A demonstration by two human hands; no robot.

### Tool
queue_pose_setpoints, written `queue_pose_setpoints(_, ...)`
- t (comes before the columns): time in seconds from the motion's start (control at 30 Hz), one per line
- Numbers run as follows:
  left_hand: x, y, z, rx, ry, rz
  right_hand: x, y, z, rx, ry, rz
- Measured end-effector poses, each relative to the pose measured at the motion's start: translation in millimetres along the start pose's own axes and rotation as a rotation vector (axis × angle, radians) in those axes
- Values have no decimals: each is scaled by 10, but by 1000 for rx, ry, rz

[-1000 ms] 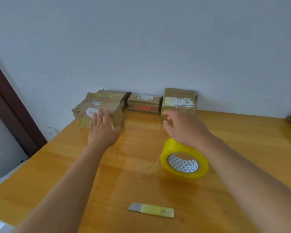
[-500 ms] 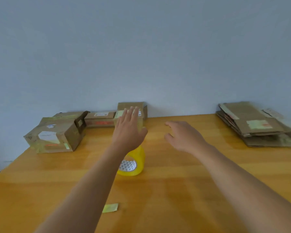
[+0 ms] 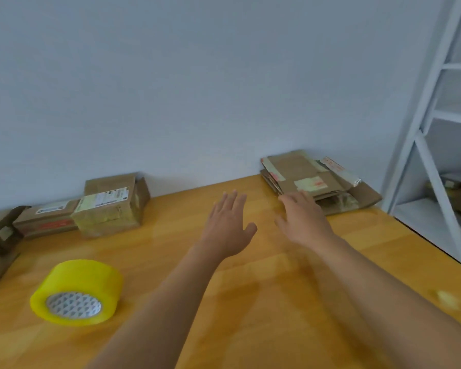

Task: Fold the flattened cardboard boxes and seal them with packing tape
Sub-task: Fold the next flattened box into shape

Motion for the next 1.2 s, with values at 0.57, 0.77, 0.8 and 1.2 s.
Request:
queue_pose_setpoints(0.57,-217,-691,-604,171,146,4,-790,-949,-92,-7,-41,-483)
queue_pose_setpoints(0.77,-192,-711,-640,180,163,20,-852,-947,-189,60,-36,-514)
queue_pose_setpoints(0.8,-184,-702,-642,181,164,22,-844,-940,-206,75,-21,-510)
queue_pose_setpoints(1.2,-59,-449,-527,188,243,97,-342,-595,-346,91,71,-224)
Point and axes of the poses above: each hand's wrist, its own y-axis away from the middle knuckle, its own z-axis out of the back of the hand, x = y × z, the point moved 1 cm from there along -y, towards the middle knuckle, and after that the axes turned 10 degrees about -y, right-handed, at the moved point
